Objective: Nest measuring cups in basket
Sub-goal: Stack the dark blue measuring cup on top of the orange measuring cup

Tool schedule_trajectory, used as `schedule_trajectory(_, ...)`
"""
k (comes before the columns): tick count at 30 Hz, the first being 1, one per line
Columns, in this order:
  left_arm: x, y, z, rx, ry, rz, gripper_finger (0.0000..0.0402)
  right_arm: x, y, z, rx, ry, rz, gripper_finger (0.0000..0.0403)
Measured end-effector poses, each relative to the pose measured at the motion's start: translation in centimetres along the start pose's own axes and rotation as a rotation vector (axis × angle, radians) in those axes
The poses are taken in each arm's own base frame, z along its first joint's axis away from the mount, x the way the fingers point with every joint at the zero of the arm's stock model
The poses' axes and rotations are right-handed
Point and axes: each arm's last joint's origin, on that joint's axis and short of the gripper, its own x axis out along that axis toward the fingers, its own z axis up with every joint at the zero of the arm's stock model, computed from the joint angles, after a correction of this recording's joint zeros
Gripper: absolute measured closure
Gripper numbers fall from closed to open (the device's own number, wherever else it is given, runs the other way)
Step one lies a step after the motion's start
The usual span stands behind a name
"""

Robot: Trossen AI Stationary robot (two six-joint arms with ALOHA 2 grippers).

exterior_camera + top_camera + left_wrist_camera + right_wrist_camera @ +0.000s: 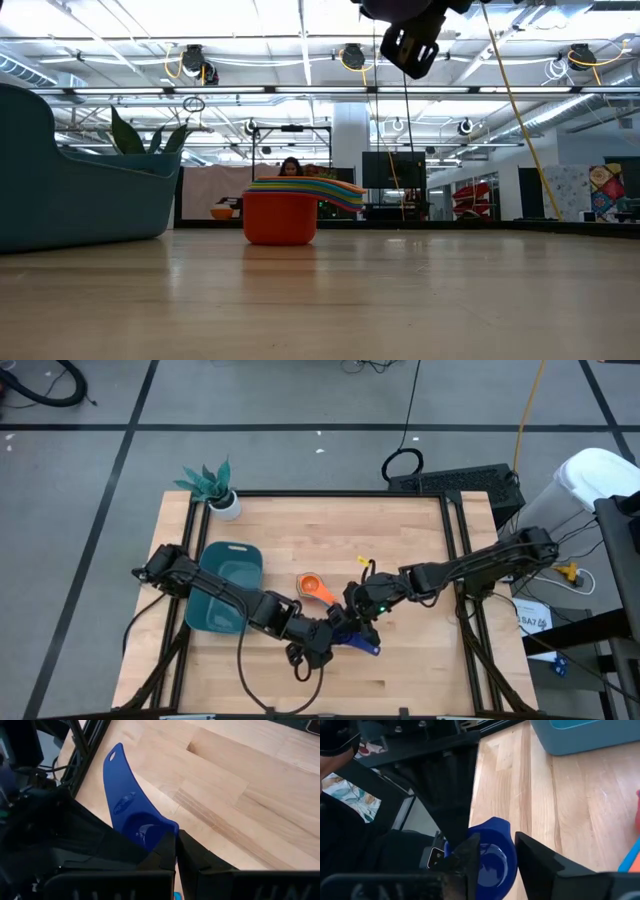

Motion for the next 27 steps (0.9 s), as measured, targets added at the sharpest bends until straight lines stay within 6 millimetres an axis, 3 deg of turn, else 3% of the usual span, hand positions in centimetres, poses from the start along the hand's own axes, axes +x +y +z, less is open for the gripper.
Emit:
schedule_trajectory(7,0.1,0.7,-0.5,-0.018,0.028,0.037,0.04,-1.3,0.1,0.3,-0.033,-0.027,-0.082,0.028)
schedule_trajectory(15,0.1,0.8,-0.6,-0.036,0.025,0.036,0.04,-1.3,-0.1,0.2,-0.041,-0.023,-0.099,0.028)
schedule_trajectory(27,0.1,0.7,-0.6,-0.062,0.028,0.033,0.04,-1.2,0.1,0.2,-0.19,-0.078,-0.22,0.028)
